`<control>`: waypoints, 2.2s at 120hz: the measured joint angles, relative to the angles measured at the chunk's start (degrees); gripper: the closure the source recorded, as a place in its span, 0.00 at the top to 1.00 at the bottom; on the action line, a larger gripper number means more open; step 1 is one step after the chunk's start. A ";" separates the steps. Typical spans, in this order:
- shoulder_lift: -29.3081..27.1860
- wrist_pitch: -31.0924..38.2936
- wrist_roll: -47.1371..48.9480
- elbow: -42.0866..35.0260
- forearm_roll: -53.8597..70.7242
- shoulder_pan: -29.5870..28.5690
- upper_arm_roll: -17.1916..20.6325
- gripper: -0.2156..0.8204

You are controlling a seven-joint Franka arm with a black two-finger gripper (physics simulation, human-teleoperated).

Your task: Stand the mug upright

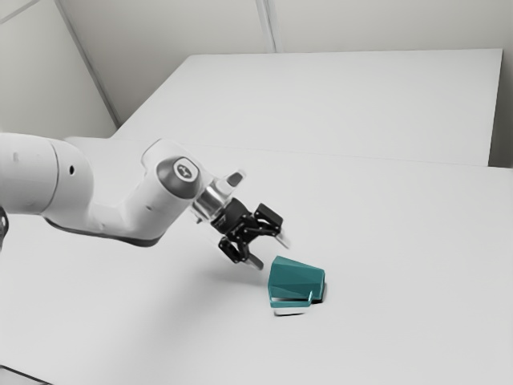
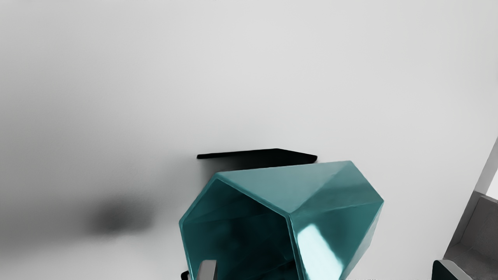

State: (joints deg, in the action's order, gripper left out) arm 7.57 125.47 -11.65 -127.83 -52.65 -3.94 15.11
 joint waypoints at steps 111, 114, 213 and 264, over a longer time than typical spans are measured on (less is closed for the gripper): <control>4.75 -4.86 -29.81 1.45 -7.30 -0.83 2.29 0.29; 4.79 -4.97 -30.26 1.58 -7.33 -0.83 2.29 0.26; -5.74 -1.97 -24.71 5.82 27.41 -2.68 2.96 0.04; -4.58 0.82 -4.44 4.41 56.63 -5.84 3.07 0.04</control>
State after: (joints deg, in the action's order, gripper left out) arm 2.99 126.29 -16.09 -123.42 3.98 -9.78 18.18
